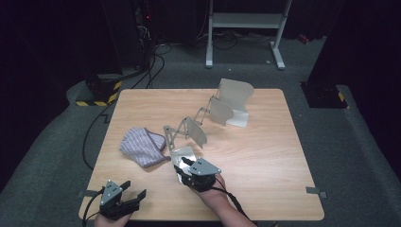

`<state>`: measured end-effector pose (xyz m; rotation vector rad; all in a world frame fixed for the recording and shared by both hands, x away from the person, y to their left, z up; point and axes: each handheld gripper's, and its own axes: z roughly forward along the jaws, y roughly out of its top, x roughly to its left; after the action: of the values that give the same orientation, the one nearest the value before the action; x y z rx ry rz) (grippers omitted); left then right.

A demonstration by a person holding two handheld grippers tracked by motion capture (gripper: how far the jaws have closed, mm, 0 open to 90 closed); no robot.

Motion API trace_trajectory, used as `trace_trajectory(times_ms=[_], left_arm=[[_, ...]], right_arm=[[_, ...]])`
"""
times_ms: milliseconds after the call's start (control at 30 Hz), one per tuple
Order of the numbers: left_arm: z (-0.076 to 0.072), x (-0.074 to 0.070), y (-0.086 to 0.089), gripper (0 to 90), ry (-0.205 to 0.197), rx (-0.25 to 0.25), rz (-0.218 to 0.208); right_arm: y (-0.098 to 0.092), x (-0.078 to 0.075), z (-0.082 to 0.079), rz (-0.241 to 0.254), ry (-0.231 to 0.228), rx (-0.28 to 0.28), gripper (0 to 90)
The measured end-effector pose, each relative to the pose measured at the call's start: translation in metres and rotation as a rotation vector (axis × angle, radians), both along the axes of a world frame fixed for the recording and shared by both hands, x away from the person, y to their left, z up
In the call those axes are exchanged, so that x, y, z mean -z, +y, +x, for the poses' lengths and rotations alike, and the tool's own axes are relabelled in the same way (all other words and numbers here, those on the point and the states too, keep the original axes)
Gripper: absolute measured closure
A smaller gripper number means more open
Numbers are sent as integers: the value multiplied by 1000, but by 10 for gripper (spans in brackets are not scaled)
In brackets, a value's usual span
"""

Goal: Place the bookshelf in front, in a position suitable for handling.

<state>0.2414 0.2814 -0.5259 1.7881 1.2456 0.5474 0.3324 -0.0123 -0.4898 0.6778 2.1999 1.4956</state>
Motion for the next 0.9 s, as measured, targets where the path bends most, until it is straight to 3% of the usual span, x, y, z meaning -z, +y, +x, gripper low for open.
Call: trace_trajectory(times_ms=[167,267,333,367,400,433,467,500,533,633,700,767,833,900], left_arm=[[3,-1,-4,248,-4,9,-1],[9,-4,-13,240,-8,30,-11],[15,-5,-22,215,-11,50,-14],[19,-6,-28,215,-14,59,-15],[23,-7,-35,193,-16,67,-15],[27,-8,-42,193,-18,81,-12],[35,-11,-56,173,-17,97,-4],[35,-11,-56,169,-17,97,-4],[44,-14,-71,163,-24,119,17],[55,-16,-86,159,-34,135,50],[65,-16,-96,158,-37,126,56],[73,-15,-103,156,-36,117,57],[80,-14,-109,158,-62,85,60],[85,-16,-111,167,-77,59,46]], right_arm=[[-1,0,0,-13,3,-3,558],[-14,1,1,-19,1,35,538],[-31,2,0,-20,7,92,533],[-31,2,0,-20,7,92,533],[-47,3,-1,-28,9,138,533],[-47,3,-1,-28,9,138,533],[-65,3,-3,-28,17,183,533],[-65,3,-3,-28,17,183,533],[-83,4,-7,-27,27,226,533],[-99,5,-12,-45,20,268,533],[-123,5,-19,-41,32,328,533],[-129,4,-22,-38,34,342,533],[-148,5,-31,-40,40,386,533],[-152,6,-34,-44,45,398,533]])
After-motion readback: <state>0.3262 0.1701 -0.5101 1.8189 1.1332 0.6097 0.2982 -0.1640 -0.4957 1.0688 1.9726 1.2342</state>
